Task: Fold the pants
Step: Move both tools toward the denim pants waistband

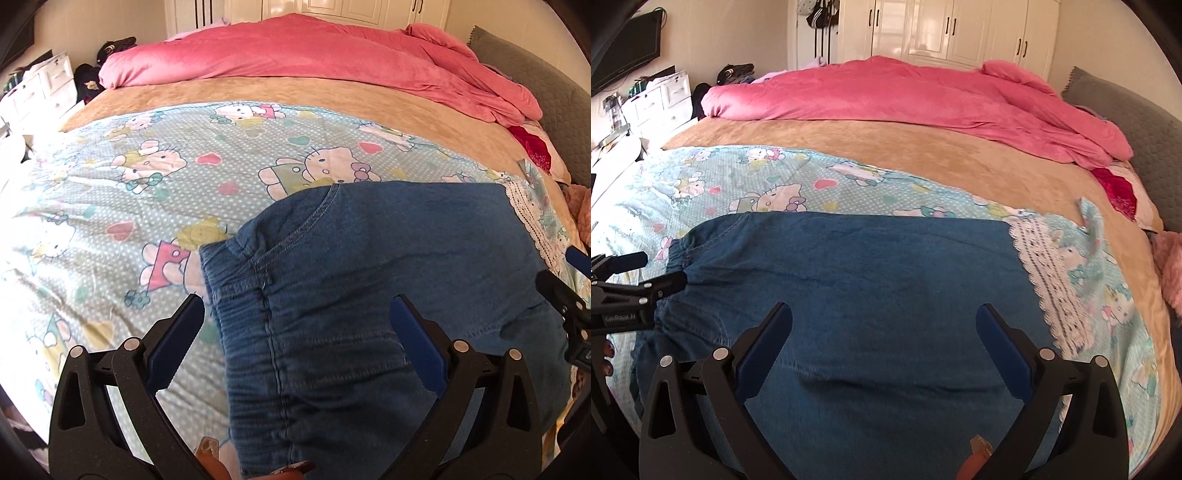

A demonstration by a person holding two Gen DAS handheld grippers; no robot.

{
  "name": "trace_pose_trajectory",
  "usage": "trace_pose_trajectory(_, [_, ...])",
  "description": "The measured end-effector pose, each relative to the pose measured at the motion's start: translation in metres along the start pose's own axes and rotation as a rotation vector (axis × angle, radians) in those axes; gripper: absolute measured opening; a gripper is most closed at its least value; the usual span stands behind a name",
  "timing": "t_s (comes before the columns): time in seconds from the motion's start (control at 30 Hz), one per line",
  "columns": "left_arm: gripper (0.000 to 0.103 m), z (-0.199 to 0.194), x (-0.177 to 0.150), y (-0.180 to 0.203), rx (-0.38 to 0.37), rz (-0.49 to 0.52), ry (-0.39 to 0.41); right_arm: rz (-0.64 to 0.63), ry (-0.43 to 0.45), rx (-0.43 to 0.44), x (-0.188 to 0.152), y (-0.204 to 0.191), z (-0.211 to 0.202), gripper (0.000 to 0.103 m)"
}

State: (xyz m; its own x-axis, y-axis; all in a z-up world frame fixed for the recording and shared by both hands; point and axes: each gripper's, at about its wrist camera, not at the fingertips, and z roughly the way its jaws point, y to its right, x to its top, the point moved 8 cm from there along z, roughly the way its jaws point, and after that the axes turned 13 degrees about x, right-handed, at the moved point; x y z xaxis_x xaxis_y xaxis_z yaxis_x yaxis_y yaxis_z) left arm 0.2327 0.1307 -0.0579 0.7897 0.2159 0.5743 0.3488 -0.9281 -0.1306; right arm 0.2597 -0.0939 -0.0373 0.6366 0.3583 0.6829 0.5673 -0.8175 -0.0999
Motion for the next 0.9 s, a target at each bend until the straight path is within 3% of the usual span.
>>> trace_pose_trajectory(0.3, [0.094, 0.021, 0.01, -0.005, 0.003, 0.003, -0.015, -0.063, -0.012, -0.017, 0.031, -0.008, 0.034, 0.099])
trace_pose_trajectory(0.73, [0.094, 0.067, 0.021, -0.021, 0.051, 0.024, -0.067, -0.216, -0.16, 0.043, 0.063, -0.015, 0.121, 0.099])
trace_pose_trajectory(0.9, [0.094, 0.084, 0.022, -0.029, -0.025, -0.031, -0.104, -0.332, -0.224, 0.086, 0.068, -0.023, 0.15, 0.099])
